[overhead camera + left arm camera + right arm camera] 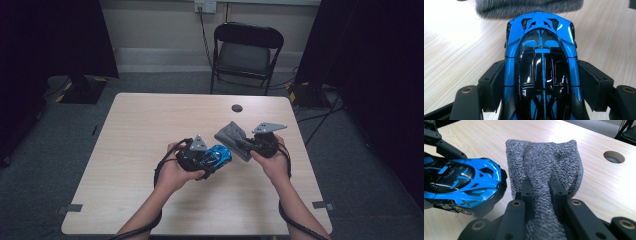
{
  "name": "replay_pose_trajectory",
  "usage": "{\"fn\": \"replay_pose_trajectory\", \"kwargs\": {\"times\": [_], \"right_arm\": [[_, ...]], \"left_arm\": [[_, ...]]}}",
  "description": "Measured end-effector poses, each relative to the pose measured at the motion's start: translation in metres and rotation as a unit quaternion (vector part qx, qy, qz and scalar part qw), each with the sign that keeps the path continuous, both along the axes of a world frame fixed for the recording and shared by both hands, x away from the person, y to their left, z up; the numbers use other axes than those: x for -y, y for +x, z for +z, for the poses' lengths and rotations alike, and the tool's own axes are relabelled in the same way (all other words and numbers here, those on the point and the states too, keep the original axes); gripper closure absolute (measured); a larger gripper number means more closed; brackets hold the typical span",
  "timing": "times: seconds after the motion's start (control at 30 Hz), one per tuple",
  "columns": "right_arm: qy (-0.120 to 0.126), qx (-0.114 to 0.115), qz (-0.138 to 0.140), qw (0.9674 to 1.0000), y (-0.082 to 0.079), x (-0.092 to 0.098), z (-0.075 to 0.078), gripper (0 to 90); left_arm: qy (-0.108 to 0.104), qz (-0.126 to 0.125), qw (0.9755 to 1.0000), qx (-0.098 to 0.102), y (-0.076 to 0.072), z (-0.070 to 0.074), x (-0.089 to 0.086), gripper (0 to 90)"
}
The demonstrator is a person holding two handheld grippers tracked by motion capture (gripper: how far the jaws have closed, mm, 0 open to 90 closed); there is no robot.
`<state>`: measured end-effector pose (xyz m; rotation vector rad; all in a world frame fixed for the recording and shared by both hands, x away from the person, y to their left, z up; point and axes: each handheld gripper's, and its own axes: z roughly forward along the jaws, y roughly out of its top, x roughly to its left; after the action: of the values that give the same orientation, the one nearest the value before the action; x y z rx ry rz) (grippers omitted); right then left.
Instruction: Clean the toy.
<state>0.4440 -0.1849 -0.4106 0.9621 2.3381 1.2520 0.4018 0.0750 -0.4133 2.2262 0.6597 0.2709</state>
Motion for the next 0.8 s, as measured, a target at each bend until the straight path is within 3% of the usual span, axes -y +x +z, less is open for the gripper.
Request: {"fn": "replay_pose_trajectory", "kwargs": {"times": [0.5, 0.8], "right_arm": [[-0.013, 0.002, 0.061, 0.9980, -0.006, -0.010, -0.001, 76.8], [-0.012, 0.004, 0.072, 0.9973, -0.009, -0.007, -0.002, 76.8]], "left_arm": [[0.018, 0.007, 0.9998, 0.002, 0.006, 0.001, -0.008, 28.3], [0.019, 0.016, 0.9997, 0.004, 0.010, 0.001, -0.011, 28.4]]}}
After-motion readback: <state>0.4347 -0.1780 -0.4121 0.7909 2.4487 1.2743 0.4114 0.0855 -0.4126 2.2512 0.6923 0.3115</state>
